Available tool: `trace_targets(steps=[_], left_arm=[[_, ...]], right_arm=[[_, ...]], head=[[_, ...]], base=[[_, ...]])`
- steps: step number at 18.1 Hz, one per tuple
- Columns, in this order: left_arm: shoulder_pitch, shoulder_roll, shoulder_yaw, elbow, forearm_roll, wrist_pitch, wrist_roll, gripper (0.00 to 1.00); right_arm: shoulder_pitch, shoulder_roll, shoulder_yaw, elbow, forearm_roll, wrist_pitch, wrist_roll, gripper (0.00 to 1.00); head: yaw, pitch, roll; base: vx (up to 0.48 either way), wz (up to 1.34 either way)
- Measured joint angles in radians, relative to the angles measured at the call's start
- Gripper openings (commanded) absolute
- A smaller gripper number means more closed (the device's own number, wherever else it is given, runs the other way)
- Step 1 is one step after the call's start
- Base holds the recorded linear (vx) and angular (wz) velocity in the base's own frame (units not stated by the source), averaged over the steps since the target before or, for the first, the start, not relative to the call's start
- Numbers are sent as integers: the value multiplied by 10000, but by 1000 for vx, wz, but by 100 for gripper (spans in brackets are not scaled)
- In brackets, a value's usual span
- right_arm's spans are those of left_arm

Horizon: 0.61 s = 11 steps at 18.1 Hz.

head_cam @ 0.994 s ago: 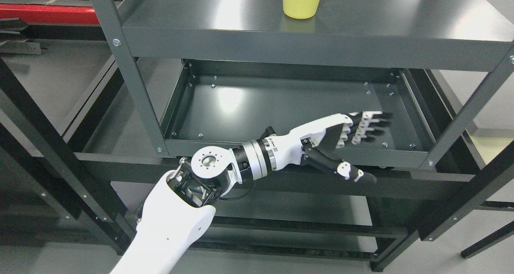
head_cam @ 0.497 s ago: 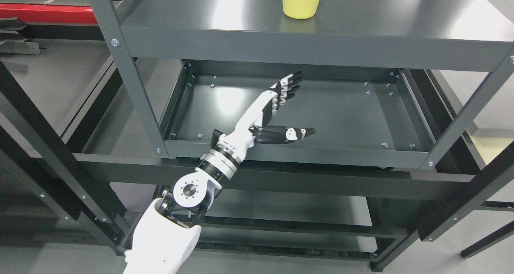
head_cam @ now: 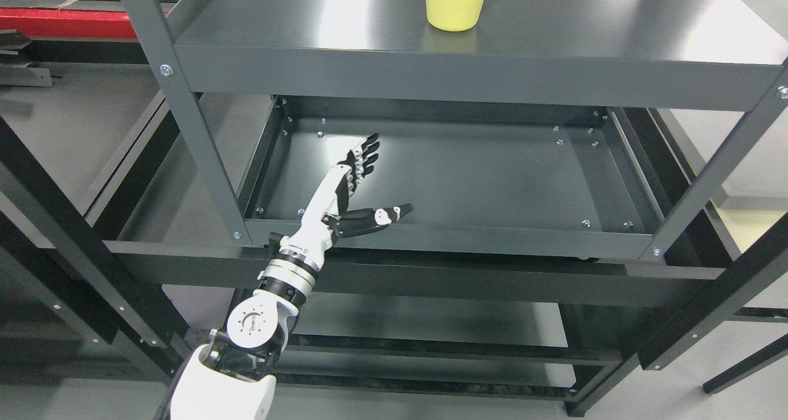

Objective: Place yellow IKEA cup on middle right shelf

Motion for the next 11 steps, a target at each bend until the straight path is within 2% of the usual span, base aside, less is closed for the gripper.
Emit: trace_targets(steps=[11], left_arm=[[379,0,956,-581,-125,105,78,99]], right_arm=[[0,0,0,0,0,0,0,99]], head=[[0,0,0]], base=[[12,-13]])
